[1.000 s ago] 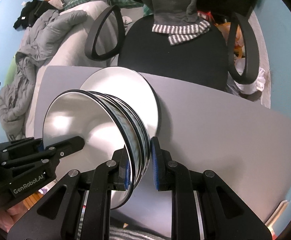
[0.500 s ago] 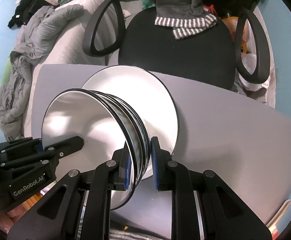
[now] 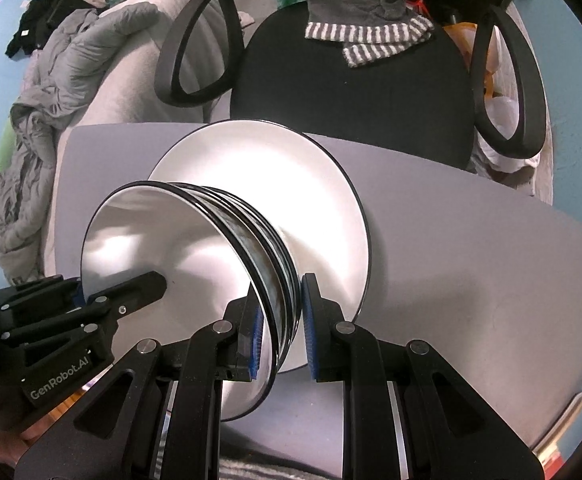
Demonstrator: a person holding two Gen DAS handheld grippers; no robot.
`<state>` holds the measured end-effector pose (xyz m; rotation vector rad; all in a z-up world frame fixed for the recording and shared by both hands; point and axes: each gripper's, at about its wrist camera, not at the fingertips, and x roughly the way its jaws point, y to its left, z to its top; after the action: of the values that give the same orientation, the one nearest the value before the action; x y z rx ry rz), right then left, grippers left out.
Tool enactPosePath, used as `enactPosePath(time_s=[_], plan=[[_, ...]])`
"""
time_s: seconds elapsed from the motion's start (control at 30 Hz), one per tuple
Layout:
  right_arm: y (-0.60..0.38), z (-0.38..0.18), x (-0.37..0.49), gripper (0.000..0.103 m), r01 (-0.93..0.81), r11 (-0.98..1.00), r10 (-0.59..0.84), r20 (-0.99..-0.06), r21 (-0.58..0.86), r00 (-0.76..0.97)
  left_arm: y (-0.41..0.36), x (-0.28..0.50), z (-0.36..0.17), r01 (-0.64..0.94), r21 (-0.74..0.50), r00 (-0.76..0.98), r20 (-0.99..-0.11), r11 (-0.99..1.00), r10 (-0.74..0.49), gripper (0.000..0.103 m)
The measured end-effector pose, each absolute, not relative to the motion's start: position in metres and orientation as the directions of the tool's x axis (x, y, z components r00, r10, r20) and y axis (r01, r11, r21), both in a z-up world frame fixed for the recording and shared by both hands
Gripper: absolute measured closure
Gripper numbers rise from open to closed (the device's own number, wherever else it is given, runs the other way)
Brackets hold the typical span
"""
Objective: Organize plates and bowls
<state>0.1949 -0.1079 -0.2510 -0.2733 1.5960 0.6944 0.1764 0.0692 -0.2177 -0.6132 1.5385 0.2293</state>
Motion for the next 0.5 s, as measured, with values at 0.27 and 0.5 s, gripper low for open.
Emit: enactPosePath(time_s=[0.27,0.5], plan=[[-0.1107,-0.2521,0.1953,0.085,-0.534,0.793,0.240,-0.956,0.294,-0.169,0.0690,0.1768,-0.2169,-0.501,-0.215,0.066,-0.975,0.838,-0.211,0.086],[-0.1131,-0.2534,0.1970,0.083,-0.523,0.787,0.265,-0.945,0.327,-0.193,0.0656,0.1780,-0.2112,-0.480,-0.158,0.072,-0.987,0.863,-0.141,0.080]])
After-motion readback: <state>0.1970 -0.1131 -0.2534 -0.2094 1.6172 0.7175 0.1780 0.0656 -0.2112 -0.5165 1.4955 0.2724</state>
